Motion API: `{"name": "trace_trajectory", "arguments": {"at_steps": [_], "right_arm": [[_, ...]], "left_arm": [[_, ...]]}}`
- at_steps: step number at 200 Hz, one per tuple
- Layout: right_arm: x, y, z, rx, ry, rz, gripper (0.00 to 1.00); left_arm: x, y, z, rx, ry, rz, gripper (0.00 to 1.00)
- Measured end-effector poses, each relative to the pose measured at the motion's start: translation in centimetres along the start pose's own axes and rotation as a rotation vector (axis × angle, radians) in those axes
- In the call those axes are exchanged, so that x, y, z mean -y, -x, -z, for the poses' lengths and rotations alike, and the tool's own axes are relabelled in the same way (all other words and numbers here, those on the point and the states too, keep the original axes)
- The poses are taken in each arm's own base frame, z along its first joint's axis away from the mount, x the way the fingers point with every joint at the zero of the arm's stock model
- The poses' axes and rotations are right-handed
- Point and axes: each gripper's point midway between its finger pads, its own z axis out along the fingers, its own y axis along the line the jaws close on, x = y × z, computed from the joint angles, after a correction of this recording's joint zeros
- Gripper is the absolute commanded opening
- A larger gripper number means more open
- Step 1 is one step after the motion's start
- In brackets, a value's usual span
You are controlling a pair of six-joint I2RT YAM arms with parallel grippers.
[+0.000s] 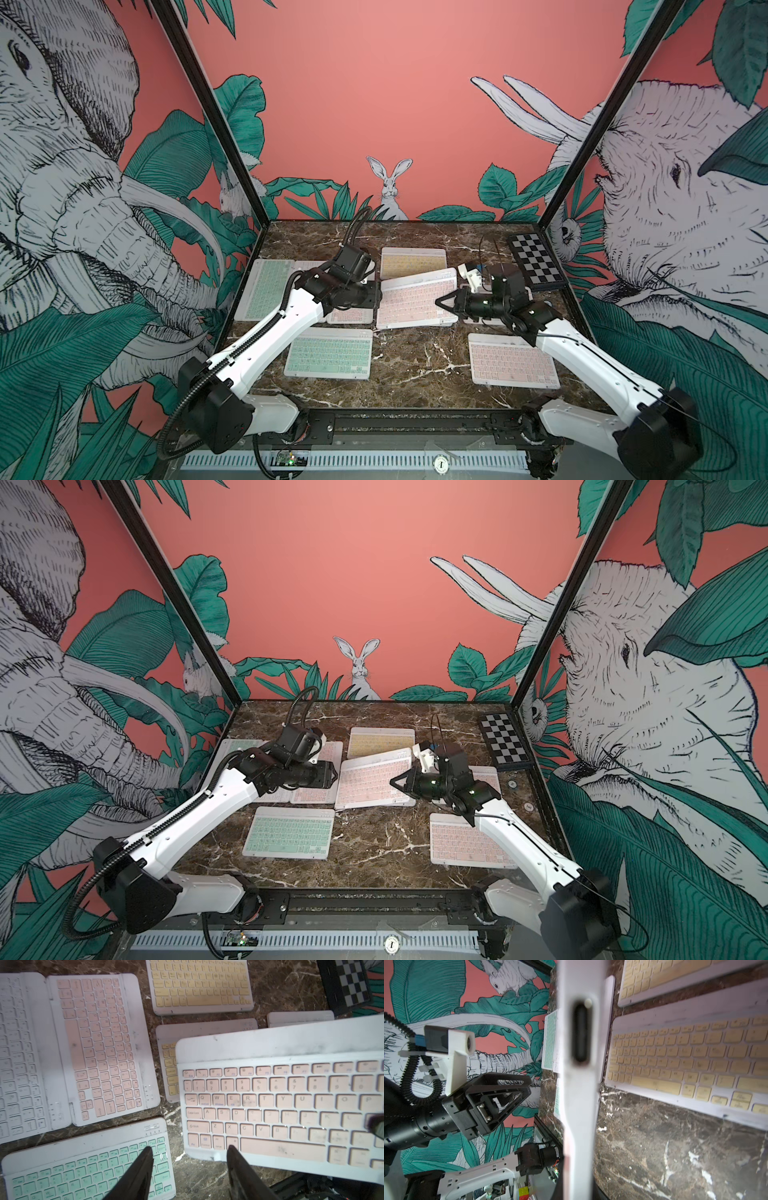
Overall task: Stack the numeric keypads
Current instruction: Pick up the numeric keypad from the center of the board, then place the numeric keypad at the numeric keypad.
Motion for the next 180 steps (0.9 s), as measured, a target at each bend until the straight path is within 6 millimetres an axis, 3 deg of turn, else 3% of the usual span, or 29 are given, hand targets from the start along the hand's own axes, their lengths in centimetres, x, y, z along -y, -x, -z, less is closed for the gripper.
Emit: {"name": "trace_trajectory", "arguments": {"at_steps": [42, 110, 180], "right_arm": [[2.2, 4.7, -2.3, 0.039, -0.001, 0.000, 0.00], [3.0, 11.7, -4.8, 0.094, 0.048, 0.043, 0.00], [6.4, 16.2, -6.7, 0.109, 0.068, 0.018, 0.00]], "left_arm": [[-1.7, 2.1, -1.1, 0.015, 0.036, 0.038, 0.59], [-1.1, 4.2, -3.5, 0.040, 0.020, 0.036, 0.59], [-2.4, 5.6, -5.0, 0.054, 0.027, 0.060, 0.59]]}}
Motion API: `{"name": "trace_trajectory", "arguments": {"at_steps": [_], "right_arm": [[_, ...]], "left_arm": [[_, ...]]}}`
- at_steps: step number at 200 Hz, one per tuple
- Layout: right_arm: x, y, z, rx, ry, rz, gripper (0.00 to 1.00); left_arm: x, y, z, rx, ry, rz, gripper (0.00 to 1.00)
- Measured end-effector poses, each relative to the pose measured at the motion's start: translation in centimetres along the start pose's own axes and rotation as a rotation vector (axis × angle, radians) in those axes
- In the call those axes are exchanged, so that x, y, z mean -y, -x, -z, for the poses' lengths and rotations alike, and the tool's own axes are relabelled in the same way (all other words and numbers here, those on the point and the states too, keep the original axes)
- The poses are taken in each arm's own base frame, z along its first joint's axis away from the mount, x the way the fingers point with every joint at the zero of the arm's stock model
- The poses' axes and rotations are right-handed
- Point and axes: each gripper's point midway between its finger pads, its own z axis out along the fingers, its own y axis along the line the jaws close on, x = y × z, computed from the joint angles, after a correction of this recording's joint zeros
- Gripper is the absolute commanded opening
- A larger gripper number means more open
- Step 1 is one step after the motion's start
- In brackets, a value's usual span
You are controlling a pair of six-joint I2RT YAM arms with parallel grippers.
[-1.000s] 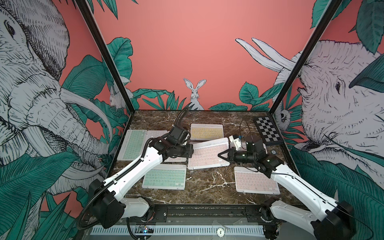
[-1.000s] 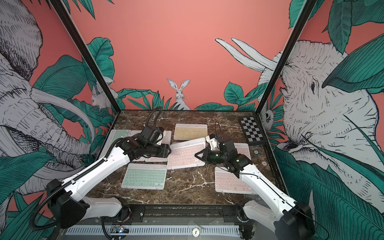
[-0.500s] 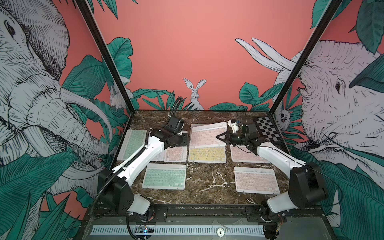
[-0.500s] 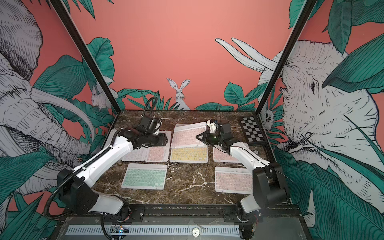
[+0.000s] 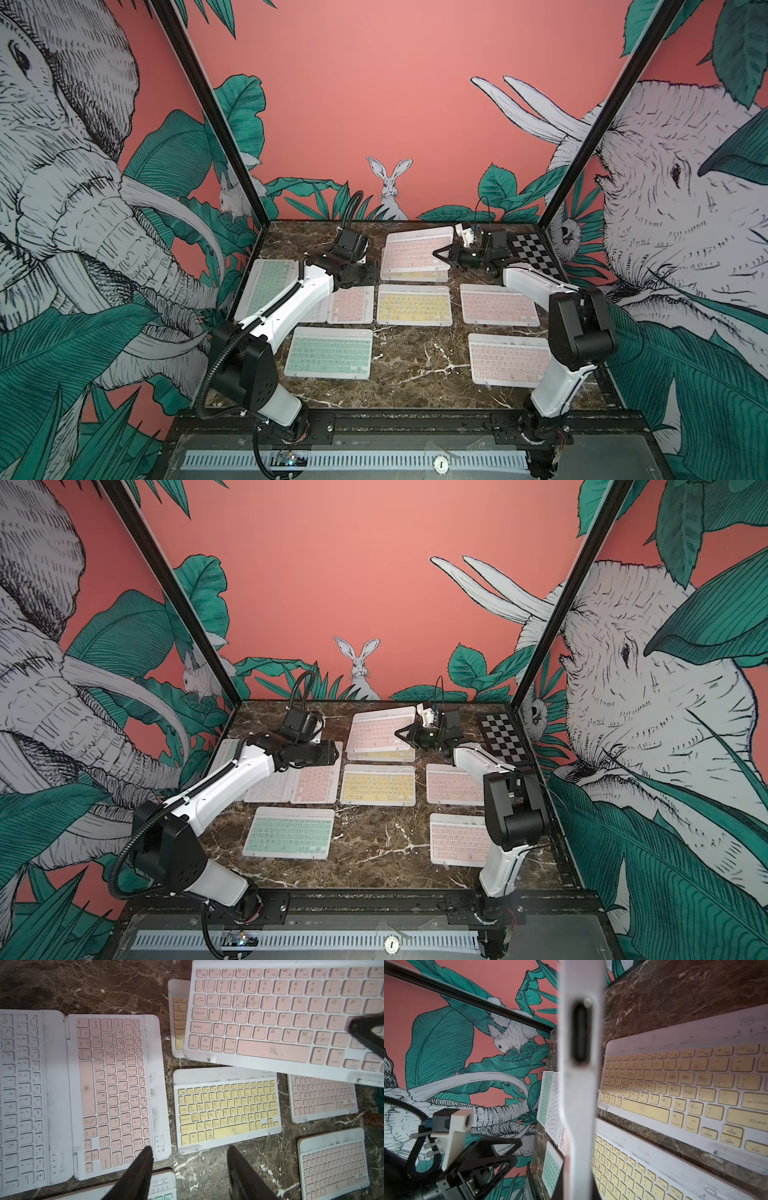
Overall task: Stack the numeric keypads
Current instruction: Place the numeric keypad at the numeric keypad.
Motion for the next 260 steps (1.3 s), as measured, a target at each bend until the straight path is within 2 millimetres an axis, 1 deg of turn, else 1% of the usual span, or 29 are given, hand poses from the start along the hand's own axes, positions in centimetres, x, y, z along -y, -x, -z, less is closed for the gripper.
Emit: {"name": "trace_trajectory", "arguments": {"at_steps": [30, 58, 84, 133, 167, 229, 260], "right_arm": [[1.9, 1.1, -1.4, -0.026, 0.017, -0.027, 0.00], [2.8, 1.9, -2.8, -0.056, 0.052, -0.040, 0.00], [3.3, 1.9, -3.7, -0.089, 0.081, -0.045, 0.00], [4.3, 1.7, -4.9, -0.139, 0.124, -0.073, 0.00], [4.8, 1.7, -5.0, -0.163, 0.146, -0.088, 0.00], [5.4, 2.5, -3.7, -0.169, 0.173, -0.090, 0.00], [6.3, 2.2, -3.5, -0.184, 0.164, -0.104, 0.00]], "left_arm": [[-0.1, 0.2, 0.0, 0.009, 0.003, -0.004, 0.59], [-0.1, 0.3, 0.0, 0.011, 0.006, -0.006, 0.59], [-0.1, 0.3, 0.0, 0.011, 0.007, -0.006, 0.59], [-0.2, 0.2, -0.5, 0.000, 0.013, -0.006, 0.59], [-0.4, 0.0, -0.8, -0.009, 0.019, -0.010, 0.59], [-0.3, 0.3, -0.8, -0.005, 0.020, -0.015, 0.59], [-0.4, 0.2, -1.1, -0.014, 0.025, -0.017, 0.59]]}}
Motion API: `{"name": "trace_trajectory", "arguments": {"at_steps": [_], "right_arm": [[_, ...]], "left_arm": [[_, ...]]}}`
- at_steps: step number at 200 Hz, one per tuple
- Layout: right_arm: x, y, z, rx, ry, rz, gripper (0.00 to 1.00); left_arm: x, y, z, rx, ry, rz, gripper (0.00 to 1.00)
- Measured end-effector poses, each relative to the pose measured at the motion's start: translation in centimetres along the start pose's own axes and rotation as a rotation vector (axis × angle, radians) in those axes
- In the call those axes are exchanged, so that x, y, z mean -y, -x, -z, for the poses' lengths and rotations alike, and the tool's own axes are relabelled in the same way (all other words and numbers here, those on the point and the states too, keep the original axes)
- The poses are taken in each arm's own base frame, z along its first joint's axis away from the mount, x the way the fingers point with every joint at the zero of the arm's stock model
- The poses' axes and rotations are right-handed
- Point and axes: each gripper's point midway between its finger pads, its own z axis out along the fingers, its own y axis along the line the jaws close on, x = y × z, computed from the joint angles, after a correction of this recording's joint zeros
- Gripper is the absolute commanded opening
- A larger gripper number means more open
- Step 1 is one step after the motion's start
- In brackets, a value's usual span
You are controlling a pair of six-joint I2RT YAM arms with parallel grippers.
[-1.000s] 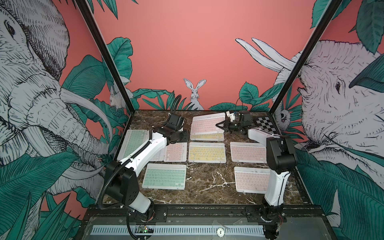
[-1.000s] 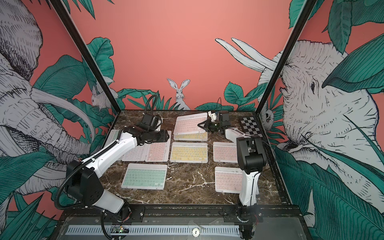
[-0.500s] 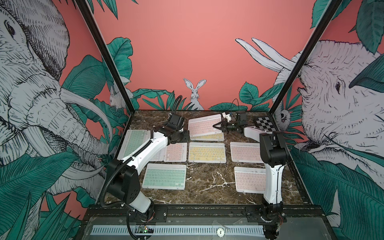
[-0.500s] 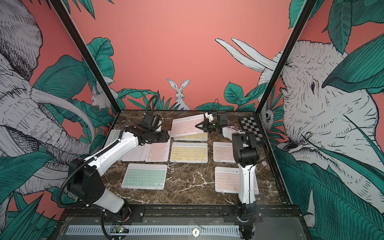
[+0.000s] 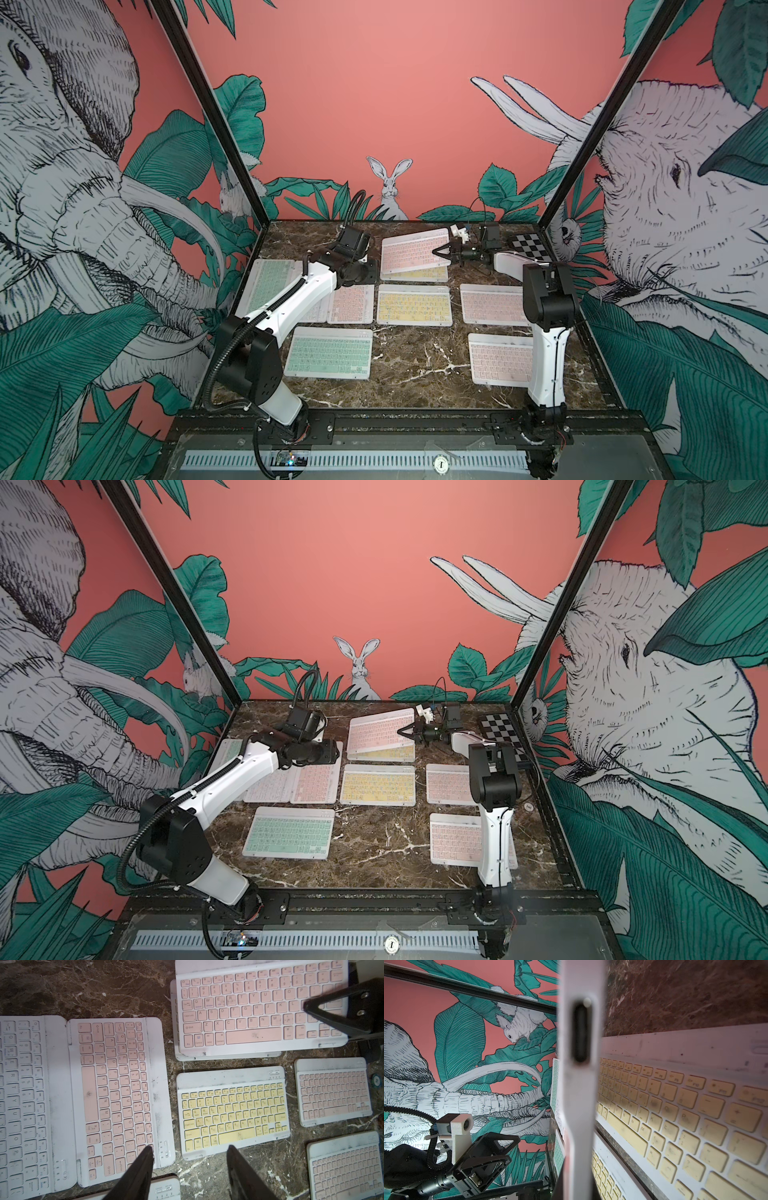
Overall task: Stack the numeric keypads
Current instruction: Place the numeric keypad at the numeric keypad.
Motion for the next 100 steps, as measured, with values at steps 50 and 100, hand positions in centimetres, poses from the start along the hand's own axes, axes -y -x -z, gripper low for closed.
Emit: {"name": "trace_trajectory", "arguments": {"at_steps": [50, 100], "right_arm": [[1.5, -0.6, 0.0, -0.019, -0.018, -0.024, 0.00], [3.0, -0.8, -0.5, -0.030, -0.025, -0.049, 0.00]], "left_arm": [[-0.1, 0.0, -0.1, -0.003, 0.005, 0.000, 0.58], [-0.2, -0.2, -0.6, -0.014, 0.010, 0.001, 0.58]]}}
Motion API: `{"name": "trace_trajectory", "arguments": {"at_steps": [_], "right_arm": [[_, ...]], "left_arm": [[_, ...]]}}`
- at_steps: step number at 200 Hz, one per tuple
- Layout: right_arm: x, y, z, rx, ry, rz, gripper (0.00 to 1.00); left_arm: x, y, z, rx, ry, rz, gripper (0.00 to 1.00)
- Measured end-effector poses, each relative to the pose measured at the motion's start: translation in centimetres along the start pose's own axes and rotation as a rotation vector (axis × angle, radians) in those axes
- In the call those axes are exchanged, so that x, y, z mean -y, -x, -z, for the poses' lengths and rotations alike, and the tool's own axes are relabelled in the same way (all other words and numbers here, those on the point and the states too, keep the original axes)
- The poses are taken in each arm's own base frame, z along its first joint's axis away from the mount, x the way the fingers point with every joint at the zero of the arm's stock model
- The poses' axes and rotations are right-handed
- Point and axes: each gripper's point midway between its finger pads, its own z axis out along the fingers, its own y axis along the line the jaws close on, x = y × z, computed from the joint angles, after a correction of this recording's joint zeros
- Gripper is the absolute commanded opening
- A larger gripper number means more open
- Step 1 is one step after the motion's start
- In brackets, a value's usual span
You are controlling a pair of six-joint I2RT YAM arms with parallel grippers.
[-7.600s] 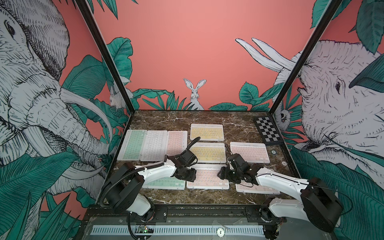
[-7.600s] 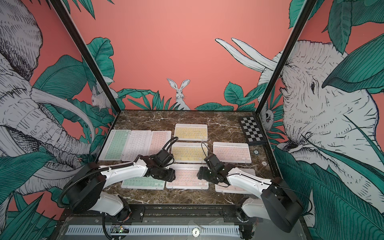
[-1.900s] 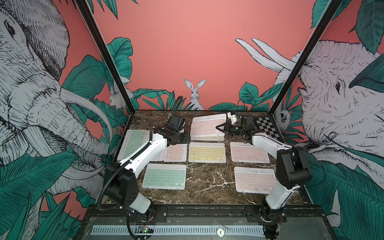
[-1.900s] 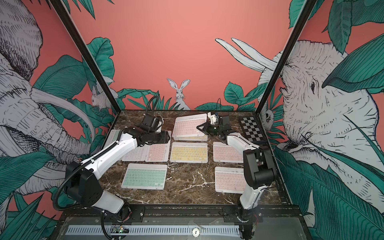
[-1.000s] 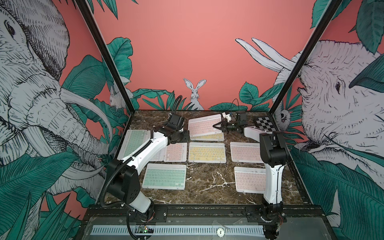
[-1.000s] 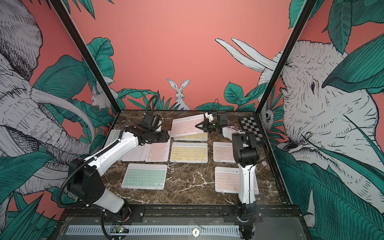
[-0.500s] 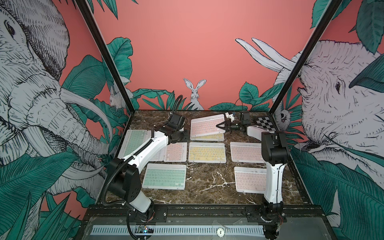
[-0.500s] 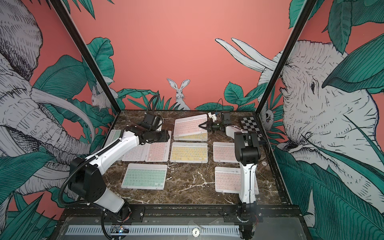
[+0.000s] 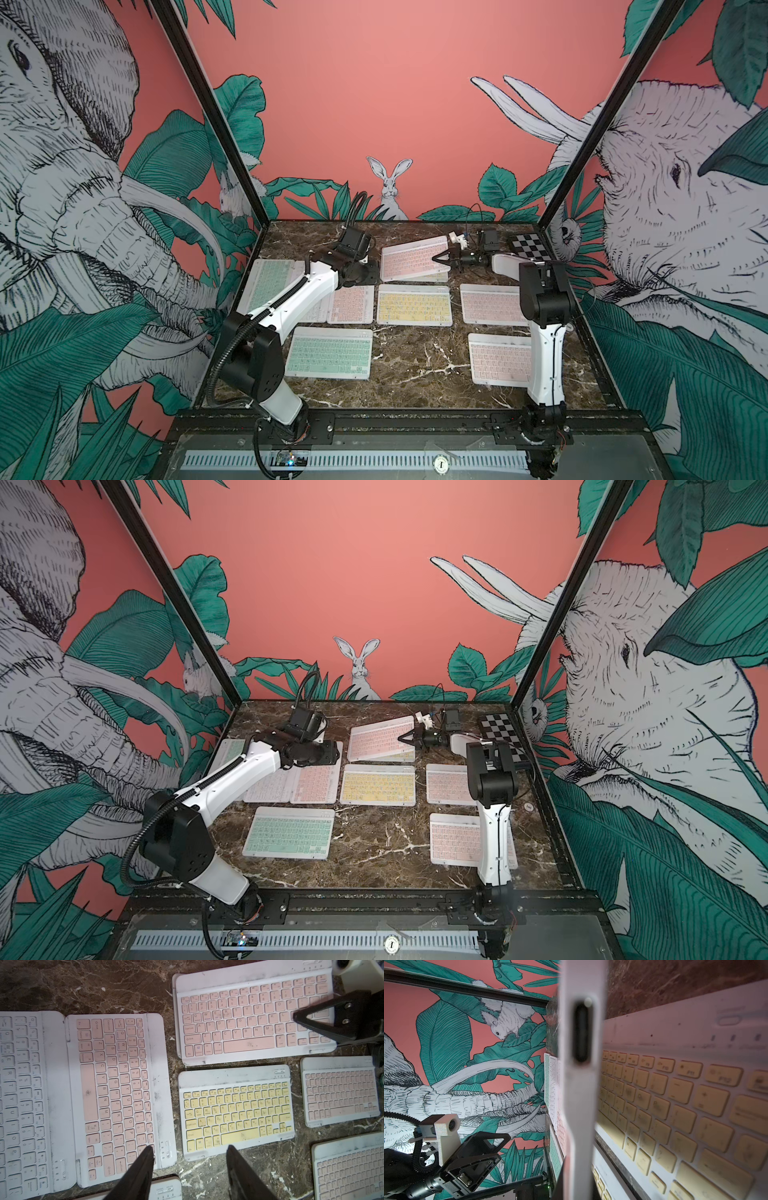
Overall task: Stack the numeric keypads
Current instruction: Place the numeric keypad at the numeric keypad.
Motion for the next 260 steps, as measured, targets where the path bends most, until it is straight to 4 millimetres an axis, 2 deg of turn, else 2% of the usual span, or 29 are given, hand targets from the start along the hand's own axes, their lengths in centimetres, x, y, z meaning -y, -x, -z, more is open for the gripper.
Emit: {"name": "trace_trajectory", "arguments": {"at_steps": [111, 141, 260], "right_arm": [[0.4, 1.2, -0.1, 0.018, 0.010, -0.017, 0.00], [1.0, 1.1, -0.3, 0.015, 0.009, -0.033, 0.06], [2.4, 1.0, -0.5, 0.013, 0.006, -0.060, 0.15]], "left_arm": [[0.0, 0.0, 0.0, 0.002, 0.003, 0.001, 0.58], [-0.1, 0.0, -0.1, 0.001, 0.003, 0.001, 0.58], [0.0, 0.0, -0.4, -0.002, 0.001, 0.002, 0.58]]}}
